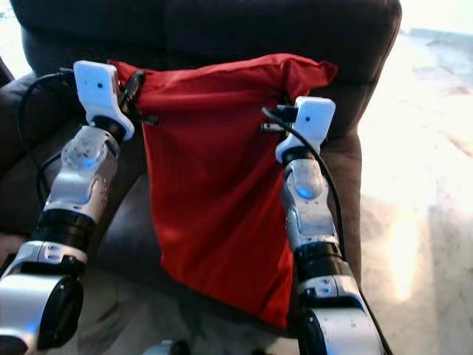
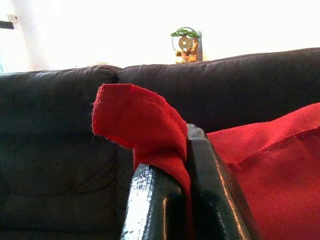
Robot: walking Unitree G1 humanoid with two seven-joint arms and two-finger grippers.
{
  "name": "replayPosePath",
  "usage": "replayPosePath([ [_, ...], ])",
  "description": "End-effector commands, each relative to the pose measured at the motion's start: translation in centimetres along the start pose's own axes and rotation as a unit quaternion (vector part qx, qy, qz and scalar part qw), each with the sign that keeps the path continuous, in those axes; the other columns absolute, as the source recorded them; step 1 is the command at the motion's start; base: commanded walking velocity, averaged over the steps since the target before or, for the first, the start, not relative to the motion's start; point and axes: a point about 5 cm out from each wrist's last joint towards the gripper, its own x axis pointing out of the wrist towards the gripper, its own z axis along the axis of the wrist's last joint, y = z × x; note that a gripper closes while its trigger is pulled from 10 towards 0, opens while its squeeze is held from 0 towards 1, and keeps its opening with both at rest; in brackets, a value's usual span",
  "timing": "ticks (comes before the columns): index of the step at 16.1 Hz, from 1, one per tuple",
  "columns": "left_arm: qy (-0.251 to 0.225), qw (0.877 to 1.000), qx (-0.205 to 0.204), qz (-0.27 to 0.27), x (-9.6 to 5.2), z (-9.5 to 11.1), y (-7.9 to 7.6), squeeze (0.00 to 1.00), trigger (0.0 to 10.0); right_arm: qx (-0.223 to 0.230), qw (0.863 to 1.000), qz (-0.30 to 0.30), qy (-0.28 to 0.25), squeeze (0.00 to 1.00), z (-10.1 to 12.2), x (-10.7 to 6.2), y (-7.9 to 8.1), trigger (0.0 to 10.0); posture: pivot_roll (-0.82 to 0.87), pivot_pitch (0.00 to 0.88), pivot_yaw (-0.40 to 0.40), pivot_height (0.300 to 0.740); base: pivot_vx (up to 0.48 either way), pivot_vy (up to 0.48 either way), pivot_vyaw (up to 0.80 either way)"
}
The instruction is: Move the pillow to the sofa from floor
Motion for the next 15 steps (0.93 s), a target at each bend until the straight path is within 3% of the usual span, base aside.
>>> replayPosePath([
  [1,-0.029,1.000,0.011,-0.001,0.3,1.3,0.3,0.00,10.0,-0.001,0.999,-0.001,-0.044,0.00,1.8,0.4,0.0,10.0,0.17,0.151,0.017,0.740,0.322,0.000,0.00],
  [9,-0.027,0.999,0.012,-0.016,0.4,1.3,-0.2,0.00,10.0,0.002,0.999,-0.008,-0.037,0.00,1.5,0.4,0.0,10.0,0.17,0.151,0.022,0.740,0.314,0.000,0.00],
  [13,-0.023,1.000,-0.002,-0.021,0.5,1.1,-0.3,0.00,10.0,0.005,0.999,-0.029,-0.030,0.00,1.4,0.7,-1.0,10.0,0.17,0.151,0.028,0.740,0.000,0.000,-0.34],
  [15,-0.036,0.999,-0.004,-0.020,1.4,2.1,0.0,0.00,10.0,-0.003,0.999,-0.031,-0.042,0.00,1.8,0.7,-1.1,10.0,0.17,0.149,0.029,0.740,0.000,0.000,0.00],
])
